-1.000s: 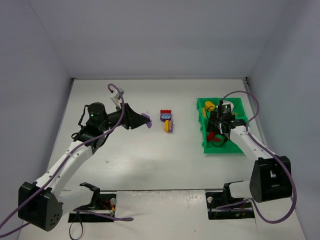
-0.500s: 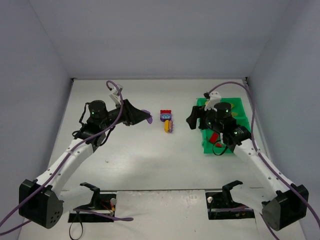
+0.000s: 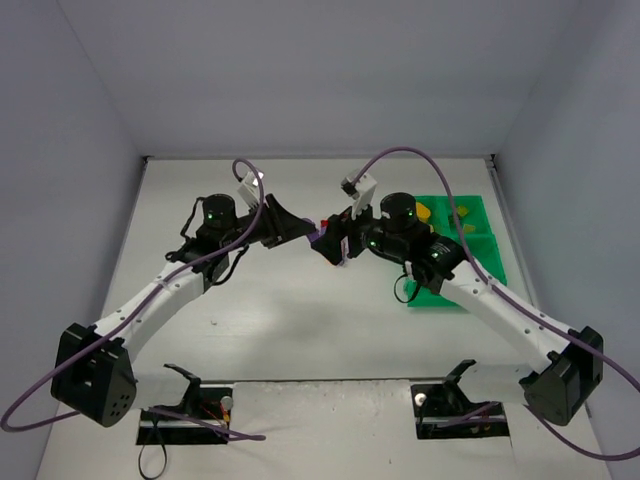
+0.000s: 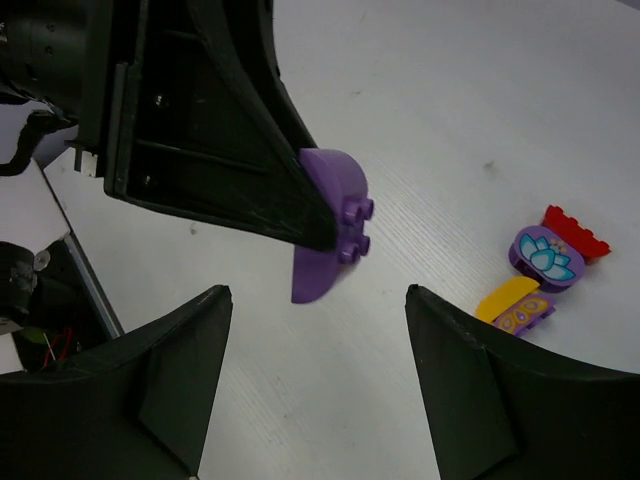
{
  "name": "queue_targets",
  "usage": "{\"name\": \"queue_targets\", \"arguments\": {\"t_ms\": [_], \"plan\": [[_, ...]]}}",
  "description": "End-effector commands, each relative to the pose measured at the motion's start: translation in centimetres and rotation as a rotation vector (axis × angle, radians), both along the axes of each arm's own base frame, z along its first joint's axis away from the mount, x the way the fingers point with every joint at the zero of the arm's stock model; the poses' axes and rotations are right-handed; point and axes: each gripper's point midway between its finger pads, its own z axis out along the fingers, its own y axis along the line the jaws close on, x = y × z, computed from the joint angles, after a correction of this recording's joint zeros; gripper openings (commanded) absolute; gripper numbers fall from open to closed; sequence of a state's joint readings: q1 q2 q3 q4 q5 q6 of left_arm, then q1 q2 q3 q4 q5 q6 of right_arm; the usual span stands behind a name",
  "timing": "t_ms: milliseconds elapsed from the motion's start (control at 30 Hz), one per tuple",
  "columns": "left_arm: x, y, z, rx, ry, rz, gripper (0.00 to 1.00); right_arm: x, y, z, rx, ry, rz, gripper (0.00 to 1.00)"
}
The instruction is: Sort the legos into containers by color
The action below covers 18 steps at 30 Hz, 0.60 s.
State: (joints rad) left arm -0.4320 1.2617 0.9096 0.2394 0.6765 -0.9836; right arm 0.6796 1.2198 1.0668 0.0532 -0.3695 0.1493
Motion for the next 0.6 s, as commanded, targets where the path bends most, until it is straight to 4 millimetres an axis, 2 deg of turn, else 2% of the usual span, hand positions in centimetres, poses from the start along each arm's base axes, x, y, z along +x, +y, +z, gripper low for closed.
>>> {"name": "queue_targets", "arguments": {"t_ms": [0,133,300,433,567], "plan": [[0.3,-0.9,5.9,-0.099,-0.135,-0.003,0.00,0.4,2.4,4.0,0.069,-0.120,0.056,0.66],[0.4,-1.0,6.1,-0.108,-0.132,-0.002,0.00,0.9,3.1,3.4,0.046,-0.125,0.040,0.62],[0.3,-1.1,6.5,-0.111,-0.134,-0.007,0.00,1.6,3.2,2.7,0.015,-0.131,0.012,0.50],[0.2,-1.2,6.6,-0.114,-0.130,-0.015,0.00,2.0,3.1,2.8,0.004,-0.143,-0.004,0.42],[-0.3,-1.7,6.4,-0.113,-0.124,-0.038,0.00,2.4,3.0,3.0,-0.002,-0.158,-0.024,0.40]]}}
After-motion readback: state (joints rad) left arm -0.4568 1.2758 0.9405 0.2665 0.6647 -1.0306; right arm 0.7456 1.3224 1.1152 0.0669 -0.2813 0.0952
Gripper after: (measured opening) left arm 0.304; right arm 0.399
